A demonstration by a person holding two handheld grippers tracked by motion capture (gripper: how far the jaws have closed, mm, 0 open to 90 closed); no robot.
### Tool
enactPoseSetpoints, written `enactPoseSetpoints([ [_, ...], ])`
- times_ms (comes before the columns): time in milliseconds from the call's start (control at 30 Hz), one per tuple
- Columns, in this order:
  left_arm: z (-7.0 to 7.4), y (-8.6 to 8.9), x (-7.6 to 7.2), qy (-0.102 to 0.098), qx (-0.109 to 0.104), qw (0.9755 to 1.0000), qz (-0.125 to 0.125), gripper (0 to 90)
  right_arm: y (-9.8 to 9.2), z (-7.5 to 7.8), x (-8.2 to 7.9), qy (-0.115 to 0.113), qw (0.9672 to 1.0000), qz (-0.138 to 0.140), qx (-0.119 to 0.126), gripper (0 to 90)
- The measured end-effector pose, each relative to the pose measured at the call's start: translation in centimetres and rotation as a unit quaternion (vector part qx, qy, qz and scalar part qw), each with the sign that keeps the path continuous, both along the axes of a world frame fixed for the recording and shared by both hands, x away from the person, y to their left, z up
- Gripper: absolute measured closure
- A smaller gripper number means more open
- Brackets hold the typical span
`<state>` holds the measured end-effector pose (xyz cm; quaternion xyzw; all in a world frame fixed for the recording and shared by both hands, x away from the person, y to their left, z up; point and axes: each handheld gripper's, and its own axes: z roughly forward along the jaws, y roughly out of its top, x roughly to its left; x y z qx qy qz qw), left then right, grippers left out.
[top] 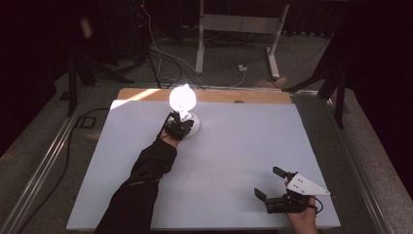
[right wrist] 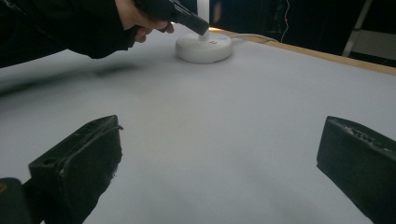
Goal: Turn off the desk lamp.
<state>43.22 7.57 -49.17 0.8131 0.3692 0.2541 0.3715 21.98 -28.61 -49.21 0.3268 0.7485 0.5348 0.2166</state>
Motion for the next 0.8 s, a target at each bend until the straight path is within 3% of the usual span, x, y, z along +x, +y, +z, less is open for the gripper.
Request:
enactPoseSetpoints([
  [800, -1.5, 0.1, 0.0, 0.004, 0.015, 0.9999, -0.004, 90.0, 0.0, 0.0, 0.0, 0.001, 1.0000, 0.001, 0.000, 0.0],
])
